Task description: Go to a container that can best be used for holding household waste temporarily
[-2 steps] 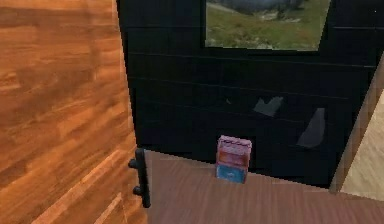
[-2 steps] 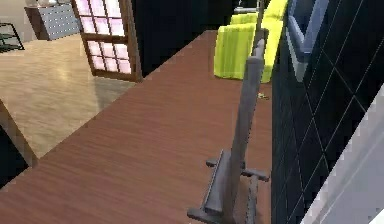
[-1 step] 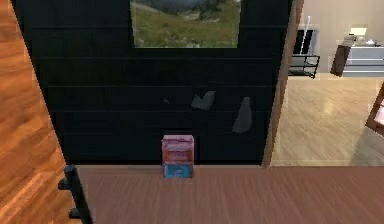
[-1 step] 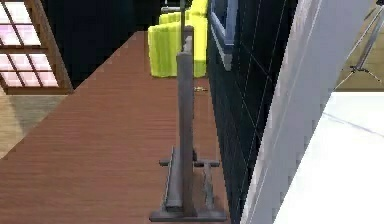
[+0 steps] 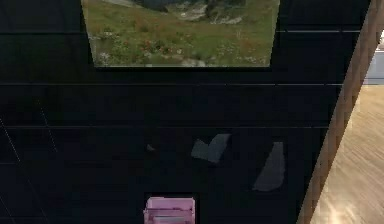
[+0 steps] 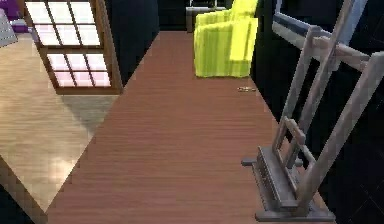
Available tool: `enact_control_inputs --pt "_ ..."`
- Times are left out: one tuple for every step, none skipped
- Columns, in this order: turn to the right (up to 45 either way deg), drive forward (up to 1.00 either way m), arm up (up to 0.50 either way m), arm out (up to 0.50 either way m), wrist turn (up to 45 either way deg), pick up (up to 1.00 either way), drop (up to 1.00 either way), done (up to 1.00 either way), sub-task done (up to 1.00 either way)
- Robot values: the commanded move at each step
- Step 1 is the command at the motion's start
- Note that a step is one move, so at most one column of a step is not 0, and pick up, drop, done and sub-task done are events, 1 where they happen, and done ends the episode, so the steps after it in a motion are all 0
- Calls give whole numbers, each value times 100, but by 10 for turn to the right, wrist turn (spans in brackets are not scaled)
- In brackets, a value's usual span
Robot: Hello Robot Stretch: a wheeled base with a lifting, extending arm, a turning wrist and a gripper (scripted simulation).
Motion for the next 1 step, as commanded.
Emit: enact_control_inputs --pt "450 0 0 0 0 0 0 0 0"
